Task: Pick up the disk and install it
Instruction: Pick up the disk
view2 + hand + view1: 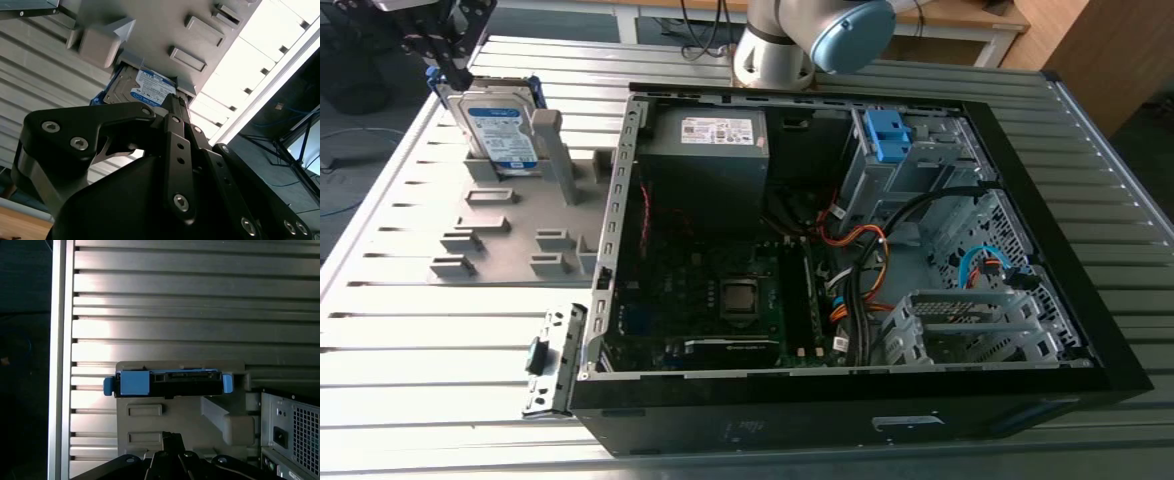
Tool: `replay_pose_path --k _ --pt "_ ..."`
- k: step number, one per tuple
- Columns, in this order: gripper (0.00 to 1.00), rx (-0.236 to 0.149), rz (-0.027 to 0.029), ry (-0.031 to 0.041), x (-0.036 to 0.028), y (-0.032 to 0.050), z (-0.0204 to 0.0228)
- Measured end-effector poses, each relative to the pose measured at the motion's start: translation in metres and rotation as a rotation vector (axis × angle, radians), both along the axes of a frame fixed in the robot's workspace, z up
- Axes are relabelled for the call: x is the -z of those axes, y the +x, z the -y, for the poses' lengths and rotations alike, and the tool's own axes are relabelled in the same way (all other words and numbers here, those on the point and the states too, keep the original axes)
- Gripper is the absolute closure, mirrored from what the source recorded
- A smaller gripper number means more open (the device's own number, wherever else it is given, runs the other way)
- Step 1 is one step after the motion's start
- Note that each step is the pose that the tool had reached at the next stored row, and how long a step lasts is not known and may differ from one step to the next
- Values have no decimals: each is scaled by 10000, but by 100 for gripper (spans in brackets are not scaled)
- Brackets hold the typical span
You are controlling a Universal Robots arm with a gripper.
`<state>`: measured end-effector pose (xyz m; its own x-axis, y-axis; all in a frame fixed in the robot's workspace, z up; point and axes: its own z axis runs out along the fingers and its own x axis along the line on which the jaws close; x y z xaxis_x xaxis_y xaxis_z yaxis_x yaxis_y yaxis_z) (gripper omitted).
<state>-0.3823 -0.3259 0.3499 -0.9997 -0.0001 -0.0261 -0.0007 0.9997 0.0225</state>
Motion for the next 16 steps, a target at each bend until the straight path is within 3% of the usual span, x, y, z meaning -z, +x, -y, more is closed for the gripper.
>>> replay_pose_path --k 16 --pt "89 -456 0 0 0 0 0"
